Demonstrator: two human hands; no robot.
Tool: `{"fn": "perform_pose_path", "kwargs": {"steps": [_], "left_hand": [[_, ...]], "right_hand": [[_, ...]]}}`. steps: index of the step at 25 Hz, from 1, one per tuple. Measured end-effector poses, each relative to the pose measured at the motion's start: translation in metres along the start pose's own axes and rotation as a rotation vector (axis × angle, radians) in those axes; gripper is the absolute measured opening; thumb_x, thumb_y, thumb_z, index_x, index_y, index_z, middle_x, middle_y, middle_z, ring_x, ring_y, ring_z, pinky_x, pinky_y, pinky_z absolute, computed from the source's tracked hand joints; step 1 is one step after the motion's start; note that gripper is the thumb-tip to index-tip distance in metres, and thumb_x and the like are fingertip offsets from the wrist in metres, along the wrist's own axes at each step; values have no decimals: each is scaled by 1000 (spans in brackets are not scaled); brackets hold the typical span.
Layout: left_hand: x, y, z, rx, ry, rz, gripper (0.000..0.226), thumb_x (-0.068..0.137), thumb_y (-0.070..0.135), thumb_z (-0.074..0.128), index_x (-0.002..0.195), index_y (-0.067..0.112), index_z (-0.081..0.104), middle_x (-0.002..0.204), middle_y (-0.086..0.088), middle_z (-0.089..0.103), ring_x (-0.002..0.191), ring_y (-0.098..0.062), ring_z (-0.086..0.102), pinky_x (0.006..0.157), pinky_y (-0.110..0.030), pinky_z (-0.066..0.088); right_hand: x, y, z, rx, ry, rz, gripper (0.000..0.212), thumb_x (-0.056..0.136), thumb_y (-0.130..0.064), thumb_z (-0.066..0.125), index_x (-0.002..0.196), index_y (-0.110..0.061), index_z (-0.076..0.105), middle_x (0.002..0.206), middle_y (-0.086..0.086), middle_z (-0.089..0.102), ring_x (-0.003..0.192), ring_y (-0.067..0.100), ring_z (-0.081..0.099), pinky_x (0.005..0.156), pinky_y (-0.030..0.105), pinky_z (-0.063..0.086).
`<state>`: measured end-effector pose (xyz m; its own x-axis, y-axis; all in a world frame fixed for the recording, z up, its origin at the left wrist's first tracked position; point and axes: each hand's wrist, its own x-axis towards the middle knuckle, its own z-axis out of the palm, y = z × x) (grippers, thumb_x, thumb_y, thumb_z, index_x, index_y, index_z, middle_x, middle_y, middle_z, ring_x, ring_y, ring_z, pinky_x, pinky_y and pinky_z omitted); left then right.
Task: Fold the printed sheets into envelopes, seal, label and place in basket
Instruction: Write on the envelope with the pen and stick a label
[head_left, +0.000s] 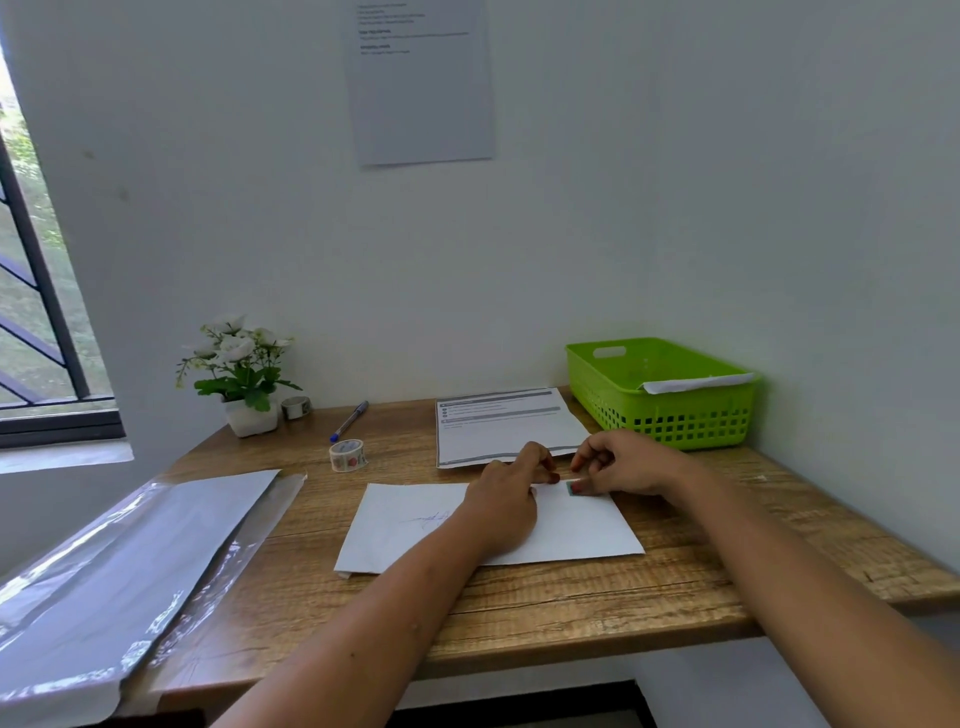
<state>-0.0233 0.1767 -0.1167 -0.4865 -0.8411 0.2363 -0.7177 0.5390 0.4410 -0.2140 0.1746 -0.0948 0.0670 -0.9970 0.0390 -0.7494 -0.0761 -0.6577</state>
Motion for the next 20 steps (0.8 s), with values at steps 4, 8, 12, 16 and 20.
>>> {"fn": "perform_pose_path", "kwargs": {"steps": [4,8,12,16,20], "left_hand": [[5,-3,2,81,-18,12,42,93,8,32,124,31,47,128,-9,52,118,-27,41,98,-41,38],[8,-2,4,254,-61,63,56,92,7,29,134,41,45,154,1,24,134,-29,26,111,-43,26],[10,-5,8,287,-55,52,54,92,13,30,134,45,43,155,-1,16,136,-32,22,112,-46,24],[12,-5,8,315,-85,51,55,92,15,28,137,44,40,154,-1,19,133,-33,24,111,-45,25],[10,-4,6,223,-47,43,55,90,9,31,133,38,47,146,-3,31,131,-29,27,110,-41,27]], "right_hand": [[0,-2,5,-4,52,29,34,62,-37,86,86,-23,67,74,-8,59,71,7,54,63,22,40],[-4,-4,2,13,12,48,35,65,-30,86,93,-19,68,74,-6,57,71,10,54,67,23,42],[-5,-3,-2,131,-42,80,30,72,-5,79,98,-12,67,81,2,57,83,16,55,85,33,49],[-2,-4,1,63,24,60,17,78,-5,74,91,-12,68,84,7,62,81,16,56,77,29,44],[0,-3,5,-38,137,39,9,78,-13,75,85,-15,70,75,-2,62,80,14,58,74,25,45]]}}
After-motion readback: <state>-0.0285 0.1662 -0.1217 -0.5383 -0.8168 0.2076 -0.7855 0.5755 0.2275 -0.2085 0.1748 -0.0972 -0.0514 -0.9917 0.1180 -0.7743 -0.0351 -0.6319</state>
